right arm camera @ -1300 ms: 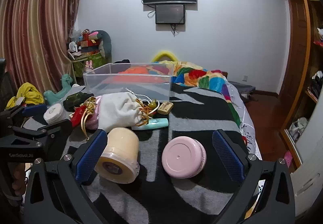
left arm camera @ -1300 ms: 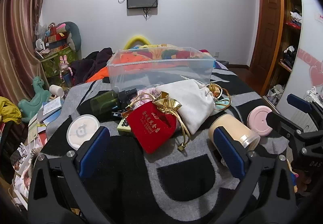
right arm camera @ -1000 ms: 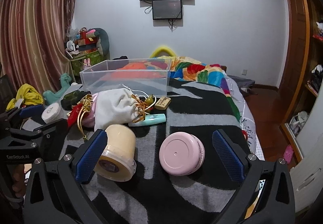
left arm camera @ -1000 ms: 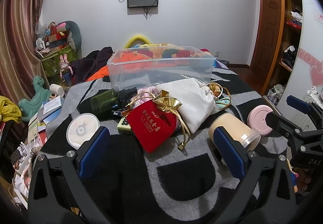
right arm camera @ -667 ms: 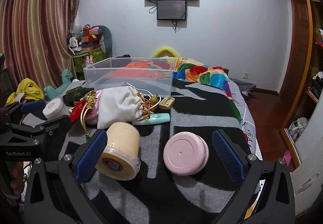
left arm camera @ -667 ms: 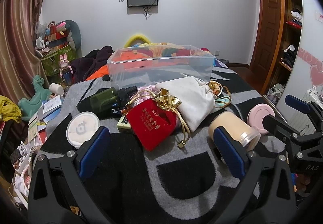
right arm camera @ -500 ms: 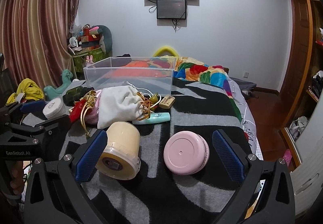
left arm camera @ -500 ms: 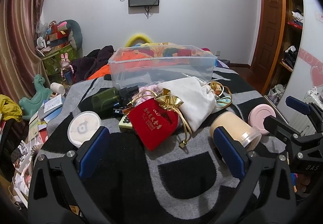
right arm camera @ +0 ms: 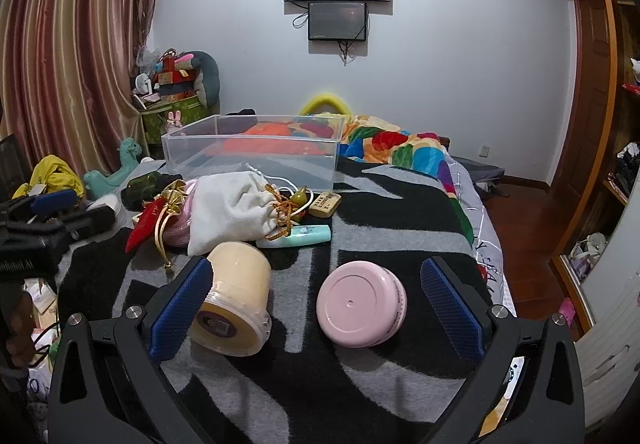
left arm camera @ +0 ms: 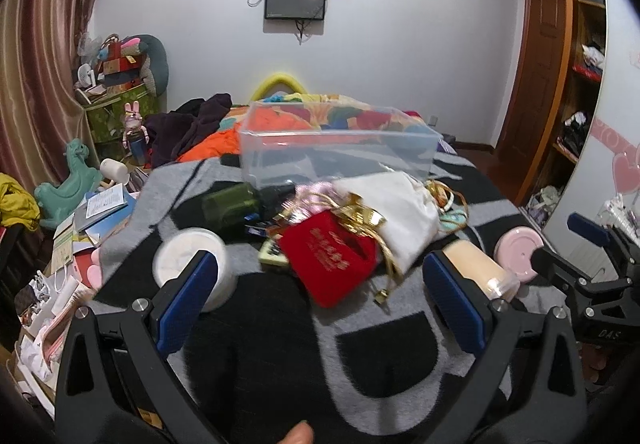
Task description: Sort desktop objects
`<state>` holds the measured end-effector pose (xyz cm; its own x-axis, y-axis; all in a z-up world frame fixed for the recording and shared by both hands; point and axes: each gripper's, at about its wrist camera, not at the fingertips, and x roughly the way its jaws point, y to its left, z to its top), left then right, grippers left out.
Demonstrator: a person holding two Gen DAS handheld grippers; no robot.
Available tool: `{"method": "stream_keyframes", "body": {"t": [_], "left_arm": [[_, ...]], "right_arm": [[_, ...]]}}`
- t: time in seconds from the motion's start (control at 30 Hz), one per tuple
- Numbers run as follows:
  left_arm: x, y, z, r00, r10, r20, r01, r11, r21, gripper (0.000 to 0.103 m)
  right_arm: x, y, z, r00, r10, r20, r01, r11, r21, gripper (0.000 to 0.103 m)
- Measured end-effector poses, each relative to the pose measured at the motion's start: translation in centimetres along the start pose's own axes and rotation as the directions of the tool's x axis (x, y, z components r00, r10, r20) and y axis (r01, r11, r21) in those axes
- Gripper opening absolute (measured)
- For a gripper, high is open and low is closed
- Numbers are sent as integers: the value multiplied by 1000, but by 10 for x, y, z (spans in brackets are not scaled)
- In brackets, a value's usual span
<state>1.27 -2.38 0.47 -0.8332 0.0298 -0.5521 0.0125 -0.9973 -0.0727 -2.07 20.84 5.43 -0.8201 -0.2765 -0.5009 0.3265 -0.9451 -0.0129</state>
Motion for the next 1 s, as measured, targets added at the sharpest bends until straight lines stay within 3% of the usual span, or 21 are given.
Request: {"method": "stream_keyframes", "body": {"t": [0.27,0.47,0.6,0.77,0.83,0.93,1.0], "left_arm": [[5,44,8,999,25,-26,-26,999,-45,103],[37,72,-1,992,33,-122,-47,993,-108,103],[56,85,-9,981,67,-183,-95,985,-146,89],[72,91,-12,976,75,-204,-112,978,-177,89],[77,93,-11,974,79,-210,-119,975,-186,87],[81,95,-11,972,97,-216,-139,972,-189,71],[82,96,-11,973,95,-210,-137,971,-194,69]], "right_arm": [[1,-12,0,999,-34,4,34,999,14,103],[17,-23,-9,996,-74,-46,75,997,26,103],[33,-33,-16,993,-42,-112,51,996,78,103],[46,-36,-25,988,-55,-147,69,994,89,102],[51,-36,-28,986,-64,-157,77,994,82,95],[61,-41,-34,979,-12,-203,39,991,130,80],[63,-49,-37,980,24,-199,14,982,188,76]]}}
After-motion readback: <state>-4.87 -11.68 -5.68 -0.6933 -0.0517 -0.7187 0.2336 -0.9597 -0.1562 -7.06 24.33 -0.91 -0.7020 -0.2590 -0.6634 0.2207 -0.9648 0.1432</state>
